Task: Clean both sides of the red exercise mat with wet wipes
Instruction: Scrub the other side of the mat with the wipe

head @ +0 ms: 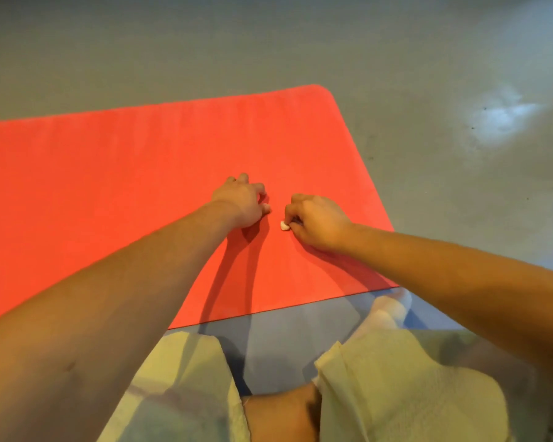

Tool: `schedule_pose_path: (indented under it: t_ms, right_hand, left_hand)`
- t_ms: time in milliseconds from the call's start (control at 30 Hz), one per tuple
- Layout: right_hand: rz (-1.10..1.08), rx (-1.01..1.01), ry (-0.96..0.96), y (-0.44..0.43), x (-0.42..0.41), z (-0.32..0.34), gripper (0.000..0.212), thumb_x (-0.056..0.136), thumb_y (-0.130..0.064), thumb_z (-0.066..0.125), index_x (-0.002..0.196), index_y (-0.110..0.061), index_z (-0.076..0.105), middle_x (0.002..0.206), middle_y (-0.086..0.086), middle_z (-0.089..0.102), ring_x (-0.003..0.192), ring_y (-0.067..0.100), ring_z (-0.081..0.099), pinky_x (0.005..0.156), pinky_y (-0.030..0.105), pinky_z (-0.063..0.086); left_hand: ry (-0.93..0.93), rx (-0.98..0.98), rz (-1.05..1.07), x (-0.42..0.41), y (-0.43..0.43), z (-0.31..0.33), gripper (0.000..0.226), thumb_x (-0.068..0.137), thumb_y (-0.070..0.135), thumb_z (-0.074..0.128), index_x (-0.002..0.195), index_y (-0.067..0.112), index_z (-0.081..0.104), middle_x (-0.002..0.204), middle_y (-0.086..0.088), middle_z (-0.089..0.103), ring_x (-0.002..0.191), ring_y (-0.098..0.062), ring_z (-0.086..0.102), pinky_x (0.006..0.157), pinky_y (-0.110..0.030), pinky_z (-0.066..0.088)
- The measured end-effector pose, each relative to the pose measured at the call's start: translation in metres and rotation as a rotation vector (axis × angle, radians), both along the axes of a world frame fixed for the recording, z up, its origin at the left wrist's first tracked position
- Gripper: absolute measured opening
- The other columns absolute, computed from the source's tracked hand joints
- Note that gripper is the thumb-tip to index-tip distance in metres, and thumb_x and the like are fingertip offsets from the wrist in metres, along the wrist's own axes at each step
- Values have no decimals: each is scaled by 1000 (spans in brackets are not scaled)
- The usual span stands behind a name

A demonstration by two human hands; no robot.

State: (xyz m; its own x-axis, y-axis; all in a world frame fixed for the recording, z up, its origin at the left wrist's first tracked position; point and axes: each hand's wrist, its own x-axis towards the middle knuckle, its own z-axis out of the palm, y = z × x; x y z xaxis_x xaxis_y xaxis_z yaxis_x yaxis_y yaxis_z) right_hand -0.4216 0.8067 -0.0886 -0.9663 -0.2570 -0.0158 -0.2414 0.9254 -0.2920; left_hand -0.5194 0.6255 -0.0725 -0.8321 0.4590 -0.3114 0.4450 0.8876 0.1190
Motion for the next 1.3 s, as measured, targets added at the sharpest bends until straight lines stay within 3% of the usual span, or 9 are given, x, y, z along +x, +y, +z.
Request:
schedule_pose_path:
  t_ms: [100,300,400,500,667,800,900,1067,1300]
  right_hand:
    - [26,-20,-7,-3,7,-2,16,84,-17,58,90,-24,71,96,-1,63,87,29,64,64,37,47]
    - [271,-62,-93,15,52,1,14,88,-23,54,94,-27,66,94,-9,59,88,20,61,70,38,49]
    - [265,-75,-50,19,24,-5,16,88,-26,51,93,-26,65,92,-8,58,87,20,61,69,37,49]
    - [127,-61,49,22,-34,-14,14,84,-24,55,90,-24,68,92,-4,62,84,25,63,66,38,49]
    - [-145,6,101,39,-155,-14,12,81,-18,63,87,-19,73,97,3,70,90,32,66,67,35,48]
    - [-222,-10,62,45,-186,-15,15,79,-20,63,88,-21,74,97,3,72,91,31,67,68,33,49]
    - [-133,-65,61,46,-153,-15,16,80,-21,59,87,-21,73,94,-1,71,87,28,67,69,37,52]
    - [127,-86,57,53,-89,-15,15,81,-16,59,90,-24,69,91,-8,64,83,17,62,69,34,48]
    - [50,-103,151,57,-179,-27,13,82,-18,61,88,-25,71,91,-5,66,84,24,65,69,39,51]
  left_hand:
    - [34,56,13,-8,7,-3,39,100,49,57,130,25,62,136,-16,48,130,-38,46,108,-44,42]
    - [132,321,23,-30,5,-31,43,82,68,70,89,26,63,115,0,54,116,-26,50,98,-41,47]
    - [251,410,52,-40,4,-43,28,93,49,62,103,23,66,116,-1,59,115,-27,53,96,-42,48]
    - [364,414,26,-37,2,-61,34,90,38,53,119,24,65,119,-2,58,113,-29,53,92,-47,49]
    - [438,460,54,-32,3,-74,32,92,33,52,121,25,62,124,0,53,113,-26,50,91,-46,46]
    - [425,456,76,-35,3,-75,38,91,34,54,127,27,60,136,-1,51,124,-26,48,100,-46,42]
    - [419,432,89,-45,6,-76,45,90,40,54,134,29,58,148,-2,50,137,-26,43,112,-49,37]
    - [409,416,85,-77,15,-79,50,91,46,50,138,30,56,151,-3,50,140,-27,42,115,-49,35]
    - [432,393,94,-108,28,-80,52,90,48,48,139,30,56,152,-3,50,141,-27,41,114,-49,35]
